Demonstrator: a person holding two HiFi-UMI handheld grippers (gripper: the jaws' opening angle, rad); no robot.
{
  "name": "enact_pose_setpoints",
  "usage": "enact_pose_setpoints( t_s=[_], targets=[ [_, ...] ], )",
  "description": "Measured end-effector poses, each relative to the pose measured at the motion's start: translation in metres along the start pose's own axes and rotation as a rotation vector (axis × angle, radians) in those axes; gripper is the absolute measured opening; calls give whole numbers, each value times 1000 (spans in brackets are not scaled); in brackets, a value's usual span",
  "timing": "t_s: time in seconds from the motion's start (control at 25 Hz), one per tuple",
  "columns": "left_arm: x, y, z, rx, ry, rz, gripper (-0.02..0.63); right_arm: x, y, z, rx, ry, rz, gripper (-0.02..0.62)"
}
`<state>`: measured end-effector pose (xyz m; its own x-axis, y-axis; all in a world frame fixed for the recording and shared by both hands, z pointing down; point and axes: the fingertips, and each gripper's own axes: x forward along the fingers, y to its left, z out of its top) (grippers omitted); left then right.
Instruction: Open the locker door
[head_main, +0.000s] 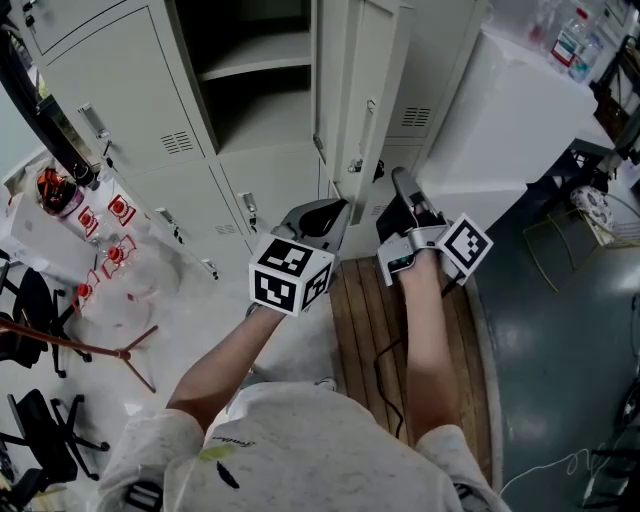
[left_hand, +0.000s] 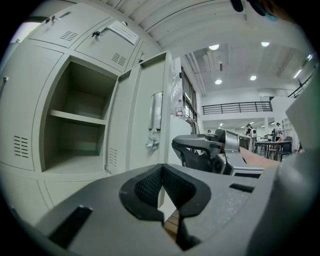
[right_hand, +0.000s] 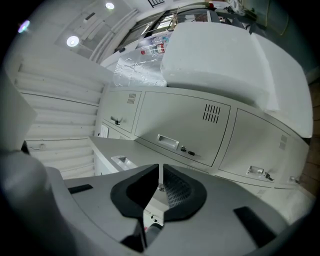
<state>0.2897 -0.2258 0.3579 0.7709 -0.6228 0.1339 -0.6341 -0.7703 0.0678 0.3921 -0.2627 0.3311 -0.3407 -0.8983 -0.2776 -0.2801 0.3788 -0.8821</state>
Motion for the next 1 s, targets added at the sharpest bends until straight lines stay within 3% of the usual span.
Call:
enact_pose_setpoints(
  t_s=[0.52,1.0],
  targets=[
    [-19,11,-1,-27,-9,12,6,-17,45,-28,-203,3,5,16],
    [-72,76,3,-72,-18,124,6,21,85,-108,-406,127,46,6]
  ],
)
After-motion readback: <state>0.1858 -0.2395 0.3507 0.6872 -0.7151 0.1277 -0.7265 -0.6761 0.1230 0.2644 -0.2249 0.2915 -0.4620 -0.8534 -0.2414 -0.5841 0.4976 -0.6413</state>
